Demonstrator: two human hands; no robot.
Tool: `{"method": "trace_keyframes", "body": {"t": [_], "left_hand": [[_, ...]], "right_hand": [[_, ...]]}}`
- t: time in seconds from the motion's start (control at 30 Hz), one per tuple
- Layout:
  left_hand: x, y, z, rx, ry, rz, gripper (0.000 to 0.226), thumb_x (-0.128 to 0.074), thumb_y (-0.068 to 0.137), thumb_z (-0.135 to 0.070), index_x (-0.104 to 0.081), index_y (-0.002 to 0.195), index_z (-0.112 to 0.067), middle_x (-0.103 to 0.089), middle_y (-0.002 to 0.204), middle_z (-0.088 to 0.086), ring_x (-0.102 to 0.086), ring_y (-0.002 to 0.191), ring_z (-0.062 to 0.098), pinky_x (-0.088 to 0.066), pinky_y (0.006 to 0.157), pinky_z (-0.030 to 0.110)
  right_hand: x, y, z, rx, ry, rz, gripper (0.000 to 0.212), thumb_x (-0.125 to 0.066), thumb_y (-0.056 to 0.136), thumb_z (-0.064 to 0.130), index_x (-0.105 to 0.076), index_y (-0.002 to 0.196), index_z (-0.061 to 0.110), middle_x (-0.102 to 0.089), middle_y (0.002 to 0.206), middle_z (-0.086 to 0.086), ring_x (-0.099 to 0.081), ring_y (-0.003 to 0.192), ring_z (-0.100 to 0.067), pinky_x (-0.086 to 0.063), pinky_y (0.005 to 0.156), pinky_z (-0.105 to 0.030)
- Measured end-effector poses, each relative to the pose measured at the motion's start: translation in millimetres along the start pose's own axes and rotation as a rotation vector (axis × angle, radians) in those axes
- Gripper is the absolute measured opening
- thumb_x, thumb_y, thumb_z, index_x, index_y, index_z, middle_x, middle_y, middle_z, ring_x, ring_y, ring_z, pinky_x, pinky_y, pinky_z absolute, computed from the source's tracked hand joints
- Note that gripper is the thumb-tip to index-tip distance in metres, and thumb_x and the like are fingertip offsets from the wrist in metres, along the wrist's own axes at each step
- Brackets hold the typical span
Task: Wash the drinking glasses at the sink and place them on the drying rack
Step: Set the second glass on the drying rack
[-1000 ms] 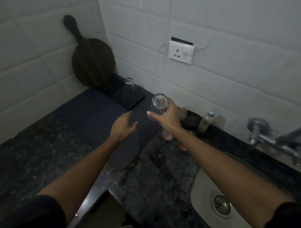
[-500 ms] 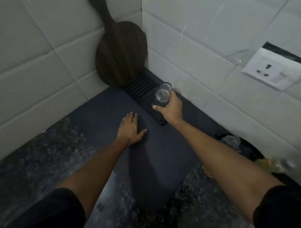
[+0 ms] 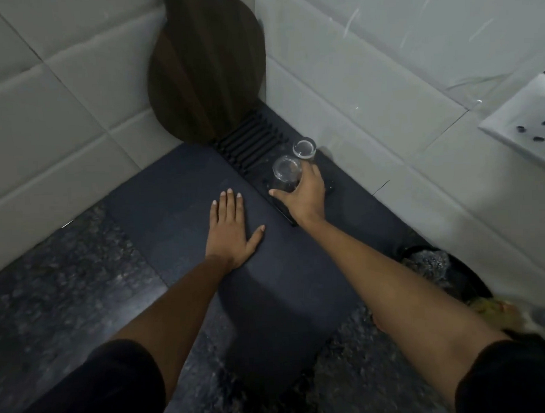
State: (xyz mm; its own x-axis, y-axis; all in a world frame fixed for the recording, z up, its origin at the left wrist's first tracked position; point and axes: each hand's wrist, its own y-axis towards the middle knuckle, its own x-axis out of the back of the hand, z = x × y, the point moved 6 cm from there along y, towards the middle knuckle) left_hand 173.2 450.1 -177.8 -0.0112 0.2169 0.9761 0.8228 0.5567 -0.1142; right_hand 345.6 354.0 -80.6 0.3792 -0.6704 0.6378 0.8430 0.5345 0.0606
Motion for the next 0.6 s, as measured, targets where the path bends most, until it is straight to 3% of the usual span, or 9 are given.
{"method": "trace_keyframes", "body": {"t": [0.17, 0.3, 0.6], "left_hand": [[1, -1, 1, 0.002, -0.019, -0.010, 0.097, -0.019, 0.099, -0.075, -0.004, 0.164, -0.005, -0.001, 0.172, 0.018, 0.006, 0.159, 0.031, -0.002, 0.128, 0.053], [2, 0, 0, -0.002, -0.021, -0.012, 0.098, -0.020, 0.099, -0.076, -0.005, 0.164, -0.004, -0.002, 0.172, 0.019, 0.005, 0.159, 0.032, -0.002, 0.128, 0.052], [2, -1, -1, -0.007, -0.004, -0.013, 0.096, -0.021, 0.100, -0.073, -0.003, 0.164, -0.003, -0.001, 0.171, 0.020, 0.006, 0.159, 0.032, 0.000, 0.128, 0.052]], "right_hand": [[-5, 0, -1, -0.026, -0.008, -0.034, 0.068, -0.102, 0.060, 0.028, -0.064, 0.114, 0.013, -0.063, 0.108, -0.001, -0.057, 0.093, -0.008, -0.051, 0.085, -0.023], [-9, -3, -1, -0.053, 0.014, -0.073, 0.066, -0.101, 0.060, 0.027, -0.064, 0.113, 0.015, -0.061, 0.107, 0.002, -0.060, 0.093, -0.011, -0.055, 0.085, -0.028], [-14, -8, -1, -0.085, 0.028, -0.109, 0.068, -0.101, 0.062, 0.026, -0.064, 0.117, 0.010, -0.063, 0.112, -0.002, -0.060, 0.097, -0.011, -0.051, 0.085, -0.022]]}}
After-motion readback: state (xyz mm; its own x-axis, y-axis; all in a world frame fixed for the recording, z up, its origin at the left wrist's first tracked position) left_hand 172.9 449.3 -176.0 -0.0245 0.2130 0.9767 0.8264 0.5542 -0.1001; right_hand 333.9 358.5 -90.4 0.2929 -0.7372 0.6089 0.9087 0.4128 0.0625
